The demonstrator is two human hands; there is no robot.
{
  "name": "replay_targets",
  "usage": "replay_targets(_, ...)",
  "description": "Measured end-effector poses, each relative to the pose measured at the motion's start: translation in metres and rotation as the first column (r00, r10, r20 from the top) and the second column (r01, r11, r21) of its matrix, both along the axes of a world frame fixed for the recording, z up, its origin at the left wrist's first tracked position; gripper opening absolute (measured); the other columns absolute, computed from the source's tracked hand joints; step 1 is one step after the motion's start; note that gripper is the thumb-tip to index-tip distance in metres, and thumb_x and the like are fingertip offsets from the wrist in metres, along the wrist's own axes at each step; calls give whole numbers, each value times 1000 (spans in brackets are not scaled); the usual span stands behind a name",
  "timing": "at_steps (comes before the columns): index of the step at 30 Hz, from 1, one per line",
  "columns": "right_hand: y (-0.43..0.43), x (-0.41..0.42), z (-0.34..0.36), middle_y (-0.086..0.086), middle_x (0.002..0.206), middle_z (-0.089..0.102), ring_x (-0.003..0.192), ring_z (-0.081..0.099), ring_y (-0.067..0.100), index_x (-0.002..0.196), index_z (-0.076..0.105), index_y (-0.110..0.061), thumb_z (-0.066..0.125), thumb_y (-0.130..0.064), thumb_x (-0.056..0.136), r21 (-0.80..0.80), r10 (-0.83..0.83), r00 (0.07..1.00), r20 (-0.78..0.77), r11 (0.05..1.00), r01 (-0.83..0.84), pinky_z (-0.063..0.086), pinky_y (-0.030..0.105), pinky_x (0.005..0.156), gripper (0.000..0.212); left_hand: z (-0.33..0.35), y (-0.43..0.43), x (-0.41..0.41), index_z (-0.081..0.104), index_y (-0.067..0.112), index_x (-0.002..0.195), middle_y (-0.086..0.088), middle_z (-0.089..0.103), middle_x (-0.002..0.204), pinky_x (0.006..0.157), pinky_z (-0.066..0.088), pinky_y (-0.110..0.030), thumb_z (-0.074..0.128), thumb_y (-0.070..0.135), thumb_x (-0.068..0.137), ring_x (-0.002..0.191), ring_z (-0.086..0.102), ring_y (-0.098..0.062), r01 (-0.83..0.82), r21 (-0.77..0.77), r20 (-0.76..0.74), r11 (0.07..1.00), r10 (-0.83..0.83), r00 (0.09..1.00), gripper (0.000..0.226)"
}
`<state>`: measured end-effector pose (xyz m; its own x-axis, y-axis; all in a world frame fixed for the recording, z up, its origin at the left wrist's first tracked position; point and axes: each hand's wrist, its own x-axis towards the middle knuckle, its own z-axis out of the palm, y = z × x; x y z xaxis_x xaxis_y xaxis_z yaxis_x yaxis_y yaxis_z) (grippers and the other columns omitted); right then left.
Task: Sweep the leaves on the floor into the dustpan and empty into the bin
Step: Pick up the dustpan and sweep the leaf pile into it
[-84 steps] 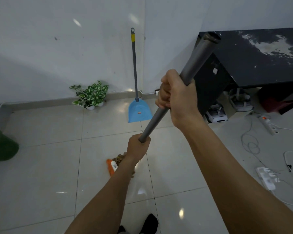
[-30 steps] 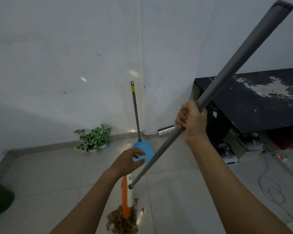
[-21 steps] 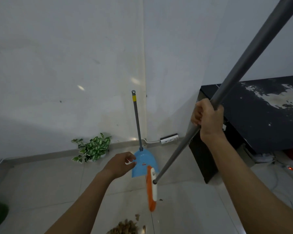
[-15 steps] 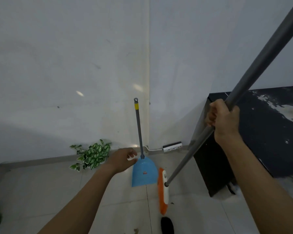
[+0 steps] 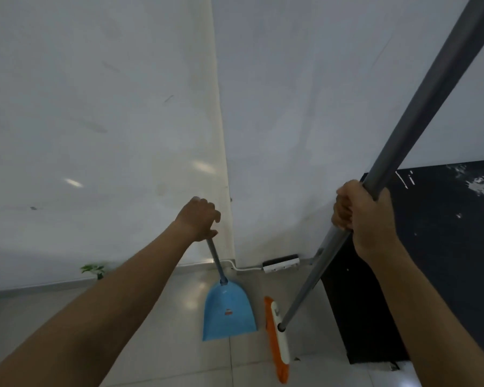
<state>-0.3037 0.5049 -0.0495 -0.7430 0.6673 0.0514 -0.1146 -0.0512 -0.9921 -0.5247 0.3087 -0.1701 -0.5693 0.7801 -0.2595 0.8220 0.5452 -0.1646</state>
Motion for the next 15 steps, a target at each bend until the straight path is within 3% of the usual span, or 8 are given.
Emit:
replay_targets(5, 26, -33, -22, -9, 36, 28, 33, 23, 8, 36, 36, -25, 46, 0, 84, -19, 63, 997, 34, 998, -62, 26, 18, 37, 55, -20, 48, -46, 59, 26, 122, 1, 58, 123, 94, 39, -32, 62, 43, 84, 115, 51, -21, 39, -289, -41, 957, -53, 998, 42)
replay_targets(10, 41, -49, -47, -8, 36, 29, 32, 23, 5, 44, 34, -18, 42, 8, 88, -71, 64, 995, 78, 996, -58, 27, 16, 36, 52, -51, 76, -62, 58, 22, 122, 2, 61, 119, 93, 44, -31, 66, 37, 82, 110, 57, -19, -13, -542, -57, 840, -22, 998, 44)
replay_targets(13, 45, -54, -61, -9, 37, 31, 32, 26, 4, 47, 36, -18, 51, -6, 81, -106, 95, 993, 76, 991, -87, 29, 15, 36, 40, -60, 82, -59, 52, 11, 129, -6, 55, 131, 101, 38, -36, 58, 25, 90, 122, 52, -26, -29, -666, -70, 746, -24, 997, 42)
replay_targets(15, 46, -56, -66, -10, 37, 31, 33, 26, 4, 39, 38, -28, 48, -12, 73, -103, 126, 989, 76, 988, -118, 29, 15, 37, 39, -60, 82, -57, 51, 12, 131, -8, 52, 135, 105, 38, -39, 56, 23, 91, 125, 49, -29, -68, -716, -67, 695, 28, 997, 41)
